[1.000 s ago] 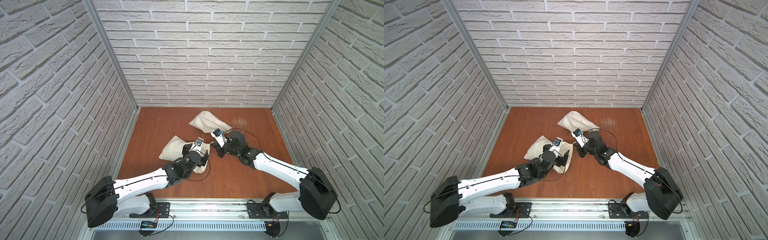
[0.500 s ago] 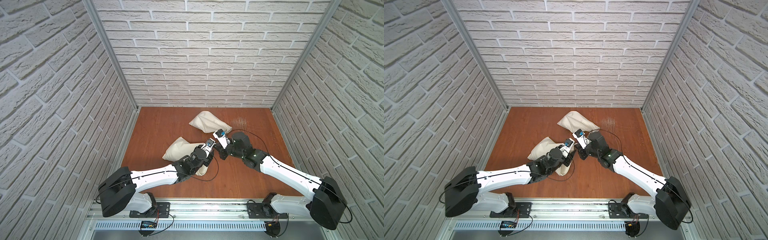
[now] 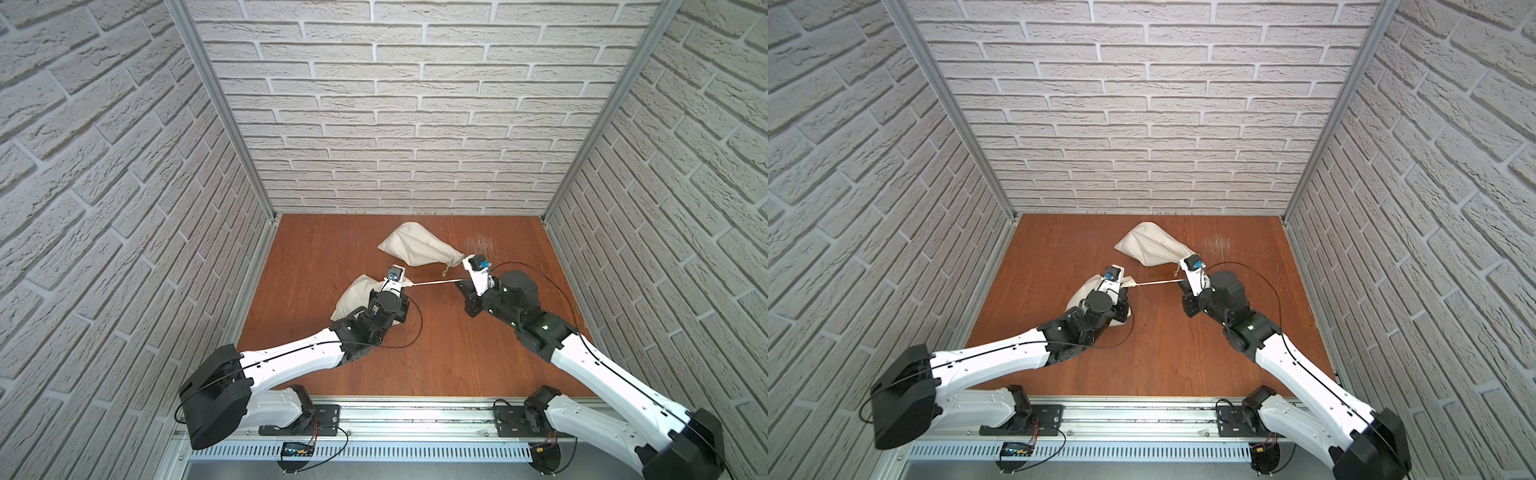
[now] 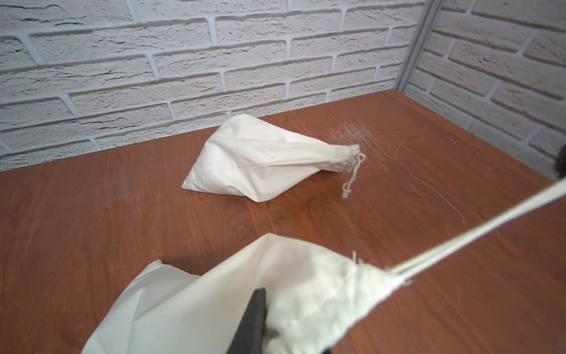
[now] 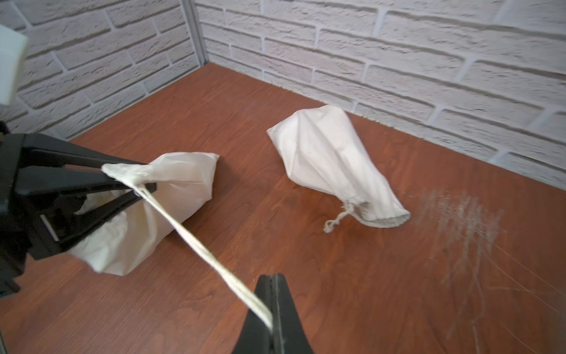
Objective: Close the soil bag
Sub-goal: Frap the soil bag at the center of the board.
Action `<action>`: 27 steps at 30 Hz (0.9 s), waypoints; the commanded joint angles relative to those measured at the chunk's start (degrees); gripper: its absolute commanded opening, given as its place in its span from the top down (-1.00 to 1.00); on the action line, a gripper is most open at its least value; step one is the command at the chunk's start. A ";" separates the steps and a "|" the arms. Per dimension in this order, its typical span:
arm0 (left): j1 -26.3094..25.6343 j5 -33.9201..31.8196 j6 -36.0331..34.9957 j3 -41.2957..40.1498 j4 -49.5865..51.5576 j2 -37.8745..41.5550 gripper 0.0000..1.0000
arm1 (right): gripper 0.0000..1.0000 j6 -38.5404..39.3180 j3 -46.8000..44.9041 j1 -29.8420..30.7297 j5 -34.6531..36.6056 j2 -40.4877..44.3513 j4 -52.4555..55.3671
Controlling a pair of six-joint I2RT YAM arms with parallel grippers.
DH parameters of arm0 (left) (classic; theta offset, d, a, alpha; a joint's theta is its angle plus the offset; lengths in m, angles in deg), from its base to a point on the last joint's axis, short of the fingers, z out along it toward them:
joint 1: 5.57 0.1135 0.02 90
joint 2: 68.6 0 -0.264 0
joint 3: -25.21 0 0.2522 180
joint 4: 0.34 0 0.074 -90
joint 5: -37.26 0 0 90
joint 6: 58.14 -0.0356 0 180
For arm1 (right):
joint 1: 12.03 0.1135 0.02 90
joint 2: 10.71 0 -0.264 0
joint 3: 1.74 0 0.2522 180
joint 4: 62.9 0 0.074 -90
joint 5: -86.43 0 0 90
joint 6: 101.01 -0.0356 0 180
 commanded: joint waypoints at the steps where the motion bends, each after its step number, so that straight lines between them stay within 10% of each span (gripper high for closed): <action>1: 8.53 -17.06 5.52 -3.60 16.67 2.16 0.63 | 0.94 -5.79 0.66 -8.26 18.07 8.17 1.75; 15: 18.99 3.24 -8.88 1.58 4.25 -0.79 0.49 | 0.94 -4.75 4.82 -3.18 -1.56 -2.25 2.05; 27: 1.23 12.40 -14.43 -1.29 -8.16 -5.25 -0.30 | 0.94 -2.14 5.70 1.31 2.50 -5.72 2.75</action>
